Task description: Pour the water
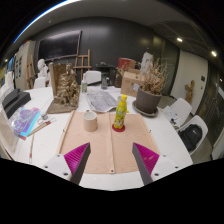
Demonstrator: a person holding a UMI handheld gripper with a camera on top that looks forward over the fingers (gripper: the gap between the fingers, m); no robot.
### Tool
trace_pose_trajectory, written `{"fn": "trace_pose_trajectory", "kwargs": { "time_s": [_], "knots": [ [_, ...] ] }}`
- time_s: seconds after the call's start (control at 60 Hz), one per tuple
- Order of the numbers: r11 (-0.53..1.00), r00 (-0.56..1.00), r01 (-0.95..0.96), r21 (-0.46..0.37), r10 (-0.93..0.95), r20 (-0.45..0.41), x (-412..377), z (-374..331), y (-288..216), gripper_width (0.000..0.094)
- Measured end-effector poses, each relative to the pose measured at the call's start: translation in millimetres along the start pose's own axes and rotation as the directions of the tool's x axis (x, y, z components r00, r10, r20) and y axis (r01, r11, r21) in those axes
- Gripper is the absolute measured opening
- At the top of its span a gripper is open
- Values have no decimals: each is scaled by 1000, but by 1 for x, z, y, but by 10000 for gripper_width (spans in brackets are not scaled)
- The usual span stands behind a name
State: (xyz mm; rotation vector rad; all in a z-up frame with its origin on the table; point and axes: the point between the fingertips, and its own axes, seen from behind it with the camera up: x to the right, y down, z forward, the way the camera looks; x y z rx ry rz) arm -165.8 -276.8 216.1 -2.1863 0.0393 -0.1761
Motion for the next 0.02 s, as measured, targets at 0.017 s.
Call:
{"fn": "trace_pose_trajectory", "kwargs": {
  "time_s": [0.017],
  "knots": [
    [1000, 1000, 2, 2, -2, -2, 1, 0, 0, 860]
  ]
}}
